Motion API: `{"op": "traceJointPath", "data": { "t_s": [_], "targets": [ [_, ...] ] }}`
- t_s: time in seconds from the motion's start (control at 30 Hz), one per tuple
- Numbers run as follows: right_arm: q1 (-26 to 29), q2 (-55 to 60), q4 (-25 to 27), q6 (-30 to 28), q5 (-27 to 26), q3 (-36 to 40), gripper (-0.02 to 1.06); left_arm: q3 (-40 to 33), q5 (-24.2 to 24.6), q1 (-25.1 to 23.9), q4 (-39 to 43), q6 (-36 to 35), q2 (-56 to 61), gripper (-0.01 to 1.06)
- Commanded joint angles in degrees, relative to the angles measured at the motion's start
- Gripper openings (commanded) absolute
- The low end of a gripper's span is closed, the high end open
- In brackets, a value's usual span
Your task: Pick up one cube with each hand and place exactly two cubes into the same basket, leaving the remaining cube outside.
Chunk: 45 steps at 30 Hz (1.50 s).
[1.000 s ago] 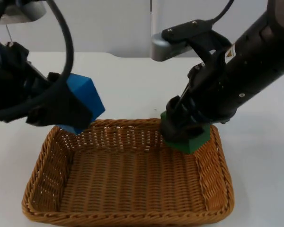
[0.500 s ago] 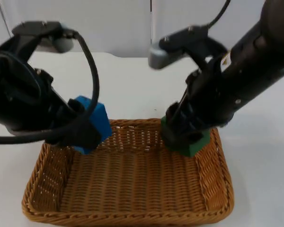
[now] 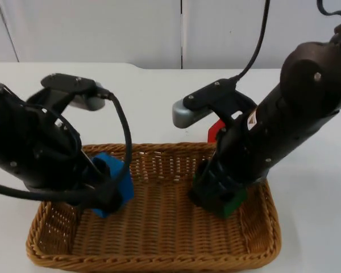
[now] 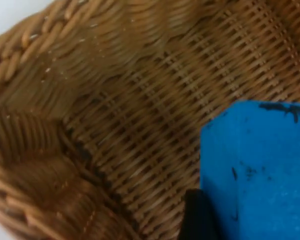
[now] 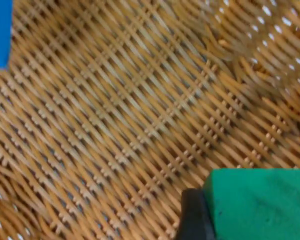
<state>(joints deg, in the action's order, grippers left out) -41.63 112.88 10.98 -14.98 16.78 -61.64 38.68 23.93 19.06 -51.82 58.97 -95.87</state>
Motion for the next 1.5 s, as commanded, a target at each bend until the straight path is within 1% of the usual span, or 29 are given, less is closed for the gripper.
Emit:
{"op": "traceJointPath", "data": {
  "t_s": [0.0,0.03,0.07,0.13,0.2,0.3,0.7,0.77,0.8,0.83,0.87,0.93,0.97,1.0,1.03,1.07,1.1,1.13,1.2,1.27,1.3,1.33,1.37,1.47],
  "targets": [
    [-0.3,-0.1,0.2,-0.1,-1.7,0.1,0.00,-0.2,-1.0,0.4,-3.7,3.4,-0.9,0.00],
    [-0.3,-0.1,0.2,-0.1,-2.0,0.1,0.00,-0.2,-1.6,0.4,-5.6,5.1,-1.5,0.00],
    [-0.3,-0.1,0.2,-0.1,-2.0,0.1,0.00,-0.2,-1.6,0.4,-5.6,5.1,-1.5,0.00],
    [-0.3,-0.1,0.2,-0.1,-2.4,0.1,0.00,-0.2,-2.2,0.4,-9.0,9.1,-3.6,0.00],
    [-0.3,-0.1,0.2,-0.1,-2.5,0.1,0.00,-0.2,-2.1,0.4,-10.9,11.5,-5.0,0.00],
    [-0.3,-0.1,0.2,-0.1,-2.5,0.1,0.00,-0.2,-2.1,0.4,-12.3,11.9,-6.0,0.00],
    [-0.3,2.5,0.1,-0.1,-1.6,0.1,0.00,-0.2,-2.2,0.4,-13.2,12.5,-6.4,0.00],
    [-0.3,2.8,0.1,-0.1,-1.6,0.1,0.00,-0.2,-2.2,0.4,-13.3,12.5,-6.4,0.04],
    [-0.3,2.8,0.1,-0.1,-1.6,0.1,0.00,-0.2,-2.0,0.4,-13.3,12.5,-6.4,0.08],
    [-0.3,2.8,0.1,-0.1,-1.6,0.1,0.00,-0.2,-2.0,0.4,-13.3,12.5,-6.4,0.08],
    [-0.3,2.8,0.1,-0.1,-1.6,0.1,0.00,-0.2,-1.7,0.4,-13.3,12.5,-6.4,0.14],
    [-0.3,2.8,0.1,-0.1,-1.6,0.1,0.04,-0.2,-1.7,0.4,-13.3,12.5,-6.4,0.28],
    [-0.3,2.8,0.1,-0.1,-1.6,0.1,0.09,-0.2,-1.7,0.4,-13.3,12.5,-6.4,0.37],
    [-0.3,2.8,0.1,-0.1,-1.6,0.1,0.09,-0.2,-1.7,0.4,-13.3,12.5,-6.4,0.37],
    [-0.3,2.8,0.1,-0.1,-1.6,0.1,0.15,-0.2,-1.7,0.4,-13.3,12.5,-6.4,0.49],
    [-0.3,2.8,0.1,-0.1,-1.6,0.1,0.25,-0.2,-1.7,0.4,-13.3,12.5,-6.4,0.55],
    [-0.3,2.8,0.2,-0.1,-1.6,0.1,0.32,-0.2,-1.7,0.4,-13.3,12.5,-6.4,0.61],
    [-0.3,2.8,0.2,-0.1,-1.6,0.1,0.32,-0.2,-1.7,0.4,-13.3,12.5,-6.4,0.61],
    [-0.3,2.8,0.2,-0.1,-1.6,0.1,0.44,-0.2,-1.7,0.4,-13.3,12.5,-6.4,0.69],
    [-0.3,2.8,0.3,-0.1,-1.6,0.1,0.53,-0.2,-1.7,0.4,-13.3,12.5,-6.4,0.73],
    [-0.3,2.8,0.3,-0.1,-1.6,0.1,0.53,-0.2,-1.7,0.4,-13.3,12.5,-6.4,0.73],
    [-0.3,2.8,0.3,-0.1,-1.6,0.1,0.58,-0.2,-1.7,0.4,-13.3,12.5,-6.4,0.73],
    [-0.3,2.7,0.3,-0.1,-1.6,0.1,0.59,-0.2,-1.7,0.4,-13.3,12.5,-6.4,0.73],
    [-0.3,1.8,0.3,-0.1,-1.6,0.1,0.60,-0.2,-1.7,0.4,-13.6,11.9,-6.4,0.73]
  ]
}}
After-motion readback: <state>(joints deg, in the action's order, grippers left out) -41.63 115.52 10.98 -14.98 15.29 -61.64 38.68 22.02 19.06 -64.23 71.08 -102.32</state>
